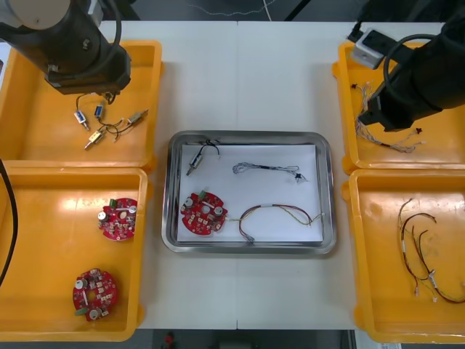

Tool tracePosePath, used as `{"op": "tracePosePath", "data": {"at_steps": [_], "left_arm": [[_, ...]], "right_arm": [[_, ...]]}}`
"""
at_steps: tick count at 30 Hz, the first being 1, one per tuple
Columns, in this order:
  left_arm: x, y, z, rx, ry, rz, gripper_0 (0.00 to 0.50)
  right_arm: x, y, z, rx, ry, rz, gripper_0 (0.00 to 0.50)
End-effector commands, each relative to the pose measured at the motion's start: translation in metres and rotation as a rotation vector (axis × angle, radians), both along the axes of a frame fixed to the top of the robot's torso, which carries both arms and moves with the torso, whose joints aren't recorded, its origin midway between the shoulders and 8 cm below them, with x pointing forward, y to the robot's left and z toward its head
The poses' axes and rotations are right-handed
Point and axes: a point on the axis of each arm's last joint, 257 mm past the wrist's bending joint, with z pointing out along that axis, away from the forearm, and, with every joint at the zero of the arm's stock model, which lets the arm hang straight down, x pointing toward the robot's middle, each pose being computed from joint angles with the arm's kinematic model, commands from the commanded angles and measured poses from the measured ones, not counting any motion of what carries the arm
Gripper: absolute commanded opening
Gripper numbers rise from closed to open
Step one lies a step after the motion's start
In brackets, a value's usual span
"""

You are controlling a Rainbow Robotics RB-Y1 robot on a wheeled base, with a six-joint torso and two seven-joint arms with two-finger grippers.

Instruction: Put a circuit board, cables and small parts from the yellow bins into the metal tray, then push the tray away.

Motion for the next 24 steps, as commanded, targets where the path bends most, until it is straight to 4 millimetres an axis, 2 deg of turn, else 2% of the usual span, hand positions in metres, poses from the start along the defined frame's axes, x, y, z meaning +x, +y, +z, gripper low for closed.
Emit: {"op": "tracePosePath", "data": {"at_steps": [1,10,16,19,24], "left_arm": [[-0.01,-0.03,-0.008,-0.018,0.009,-0.013,0.002],[-0.032,-0.078,-0.041,0.029,0.072,-0.125,0.002],[-0.037,-0.113,-0.057,0.028,0.071,-0.188,0.002],[-0.041,-0.136,-0.071,0.015,0.068,-0.204,0.001],[-0.043,-0.16,-0.085,0.016,0.046,-0.231,0.002]], "right_arm": [[-0.006,-0.033,0.005,0.069,-0.005,-0.133,0.5],[-0.025,-0.103,-0.014,0.177,0.058,-0.442,0.5],[-0.034,-0.134,-0.015,0.24,0.064,-0.578,0.5],[-0.045,-0.153,-0.023,0.273,0.083,-0.661,0.5],[-0.06,-0.175,-0.034,0.301,0.104,-0.748,0.5]]}}
